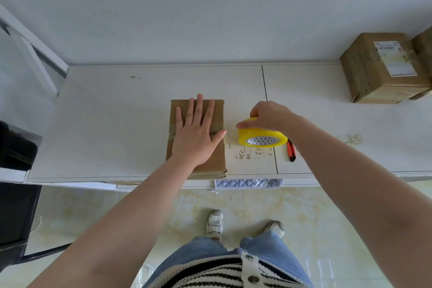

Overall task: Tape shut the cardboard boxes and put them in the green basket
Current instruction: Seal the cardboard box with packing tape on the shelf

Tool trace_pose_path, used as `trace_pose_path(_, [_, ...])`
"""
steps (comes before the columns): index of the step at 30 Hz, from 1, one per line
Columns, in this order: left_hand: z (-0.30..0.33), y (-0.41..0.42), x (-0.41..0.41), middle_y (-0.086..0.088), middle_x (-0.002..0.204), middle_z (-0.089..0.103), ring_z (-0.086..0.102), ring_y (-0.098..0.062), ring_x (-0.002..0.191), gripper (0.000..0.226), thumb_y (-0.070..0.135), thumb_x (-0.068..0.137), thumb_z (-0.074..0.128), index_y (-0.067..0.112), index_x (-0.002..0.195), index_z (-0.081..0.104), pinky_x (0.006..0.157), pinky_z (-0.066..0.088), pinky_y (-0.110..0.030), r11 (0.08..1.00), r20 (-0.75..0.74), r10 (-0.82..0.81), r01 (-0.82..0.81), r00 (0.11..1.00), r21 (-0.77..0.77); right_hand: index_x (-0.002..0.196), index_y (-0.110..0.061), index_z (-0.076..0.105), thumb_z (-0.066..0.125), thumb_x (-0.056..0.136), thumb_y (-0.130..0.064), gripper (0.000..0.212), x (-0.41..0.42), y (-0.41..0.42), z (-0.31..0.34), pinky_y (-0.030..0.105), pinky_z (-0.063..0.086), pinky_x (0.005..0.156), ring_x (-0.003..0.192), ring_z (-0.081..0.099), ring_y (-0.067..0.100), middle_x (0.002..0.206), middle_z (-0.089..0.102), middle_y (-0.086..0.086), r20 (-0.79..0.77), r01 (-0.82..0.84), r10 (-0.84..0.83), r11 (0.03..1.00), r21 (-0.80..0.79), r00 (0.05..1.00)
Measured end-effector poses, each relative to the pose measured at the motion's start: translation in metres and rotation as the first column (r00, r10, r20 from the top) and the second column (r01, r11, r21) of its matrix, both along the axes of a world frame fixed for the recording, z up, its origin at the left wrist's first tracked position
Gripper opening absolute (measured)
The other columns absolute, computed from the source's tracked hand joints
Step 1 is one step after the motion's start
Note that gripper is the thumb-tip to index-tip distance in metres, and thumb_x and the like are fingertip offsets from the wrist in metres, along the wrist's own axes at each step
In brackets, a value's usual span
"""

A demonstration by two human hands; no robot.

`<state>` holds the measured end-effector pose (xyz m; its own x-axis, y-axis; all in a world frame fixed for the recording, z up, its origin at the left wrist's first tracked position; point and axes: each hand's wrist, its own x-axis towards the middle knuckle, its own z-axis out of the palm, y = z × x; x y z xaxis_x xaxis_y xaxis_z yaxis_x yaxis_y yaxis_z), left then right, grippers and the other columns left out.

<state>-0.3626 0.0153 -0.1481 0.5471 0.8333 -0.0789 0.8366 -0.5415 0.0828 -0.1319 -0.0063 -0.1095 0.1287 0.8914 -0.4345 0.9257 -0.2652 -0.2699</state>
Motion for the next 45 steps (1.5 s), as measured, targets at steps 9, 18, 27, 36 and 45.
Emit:
trace_pose_path(9, [0.0,0.0,0.001,-0.008,0.159,-0.029,-0.022,-0.027,0.148,0.073,0.062,0.094,-0.001,0.024,0.152,-0.023,0.12,-0.009,-0.054,1.0,-0.01,0.006,-0.006,1.0,0.003,0.09,-0.016,0.06,0.053,0.092,-0.054,0.039,0.037,-0.039,-0.021,0.03,0.042,0.057,0.072,0.058,0.02,0.088,0.066,0.005,-0.211,0.637,-0.601,0.723,0.266,0.771])
trace_pose_path(18, [-0.001,-0.001,0.002,-0.008,0.159,-0.03,-0.021,-0.026,0.148,0.073,0.062,0.094,0.001,0.025,0.152,-0.023,0.119,-0.01,-0.053,1.0,-0.003,0.009,-0.009,1.0,-0.005,0.115,-0.007,0.061,0.068,0.09,-0.018,0.028,0.034,-0.078,-0.057,0.035,0.049,0.069,0.085,0.062,0.026,0.107,0.069,0.013,-0.27,0.81,-0.771,0.583,0.062,0.576])
trace_pose_path(27, [0.001,-0.002,0.0,-0.01,0.162,-0.02,-0.013,-0.029,0.15,0.074,0.063,0.093,0.0,0.023,0.153,-0.016,0.12,-0.004,-0.055,1.0,0.012,-0.004,0.004,1.0,0.016,0.077,-0.006,0.071,0.066,0.089,-0.014,0.015,-0.055,-0.009,0.048,0.016,0.044,0.049,0.054,0.058,0.006,0.065,0.064,0.002,-0.794,0.649,-0.334,0.755,0.098,0.508])
trace_pose_path(36, [-0.001,0.0,-0.001,-0.008,0.161,-0.023,-0.016,-0.027,0.15,0.074,0.063,0.093,0.0,0.023,0.154,-0.014,0.12,-0.007,-0.054,1.0,0.021,-0.003,0.003,1.0,0.015,0.064,-0.003,0.062,0.06,0.093,-0.036,0.044,-0.032,-0.027,0.031,0.017,0.037,0.046,0.051,0.046,0.012,0.065,0.051,0.001,-0.332,0.303,-0.265,0.95,0.069,0.905])
trace_pose_path(45, [0.0,0.0,-0.001,-0.009,0.161,-0.022,-0.018,-0.027,0.149,0.075,0.063,0.094,0.002,0.023,0.154,-0.015,0.12,-0.006,-0.054,1.0,0.023,-0.004,0.004,1.0,0.009,0.082,-0.003,0.062,0.066,0.084,-0.022,0.019,-0.028,-0.027,0.032,0.03,0.041,0.063,0.07,0.049,0.015,0.094,0.056,0.01,-0.338,0.209,-0.23,0.973,-0.096,0.913])
